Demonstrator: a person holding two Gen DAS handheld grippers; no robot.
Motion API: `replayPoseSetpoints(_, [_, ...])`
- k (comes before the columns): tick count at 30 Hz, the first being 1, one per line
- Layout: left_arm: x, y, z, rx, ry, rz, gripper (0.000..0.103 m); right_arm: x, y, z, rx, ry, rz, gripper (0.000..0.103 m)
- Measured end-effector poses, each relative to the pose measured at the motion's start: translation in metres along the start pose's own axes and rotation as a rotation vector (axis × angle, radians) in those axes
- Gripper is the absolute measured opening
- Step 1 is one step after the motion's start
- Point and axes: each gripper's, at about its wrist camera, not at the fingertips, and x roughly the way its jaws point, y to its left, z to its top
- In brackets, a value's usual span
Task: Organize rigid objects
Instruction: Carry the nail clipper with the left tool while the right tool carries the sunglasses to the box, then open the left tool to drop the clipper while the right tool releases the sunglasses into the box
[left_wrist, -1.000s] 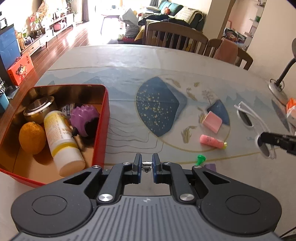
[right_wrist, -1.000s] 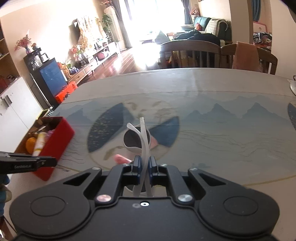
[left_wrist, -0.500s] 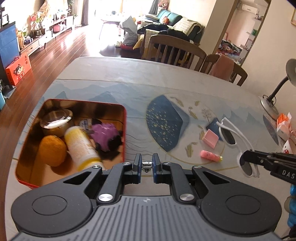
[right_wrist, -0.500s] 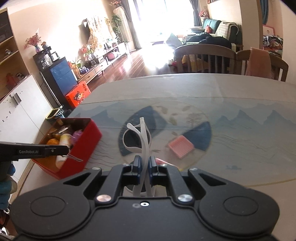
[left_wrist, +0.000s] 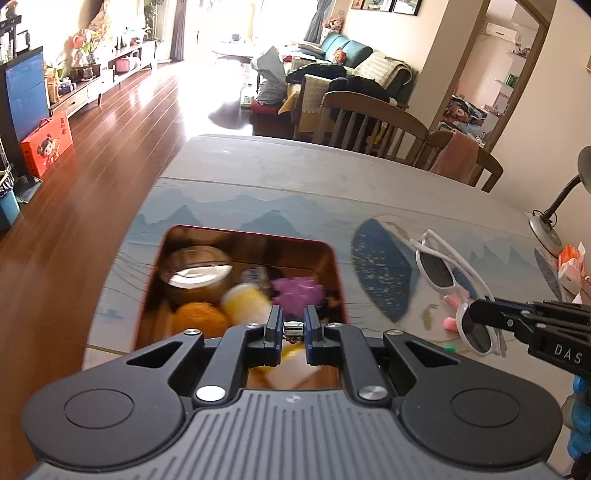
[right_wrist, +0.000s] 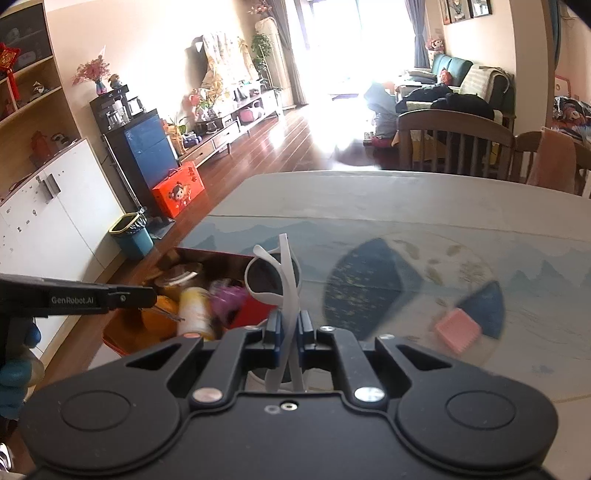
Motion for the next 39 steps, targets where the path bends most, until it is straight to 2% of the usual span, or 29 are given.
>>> replayPoseSetpoints(10, [0.005,0.056,-0.003,0.007,0.045,0.01,0.011,0.044,0.049,0.011,-0.04,0.018,-0.008,0.008])
replayPoseSetpoints(13, [0.006,0.064,-0.005,0.026,0.042,-0.019,0.011,0.06,0.059,0.014,-0.049,0.037,-0.015,0.008])
replayPoseSetpoints(21, [0.007,0.064,-0.015,0.097,0.066,-0.054,0.011,0.095,0.089,0.017,-0.126,0.08,-0.052,0.008])
replayPoseSetpoints(34, [0.026,0.071,-0.031,0.112,0.134,-0.053,0.011,0.123,0.101,0.007,-0.177,0.151,-0.077,0.008])
replayPoseSetpoints(39, [0.027,0.071,-0.033,0.111,0.142,-0.051,0.011,0.123,0.097,0.004,-0.163,0.155,-0.095,0.018])
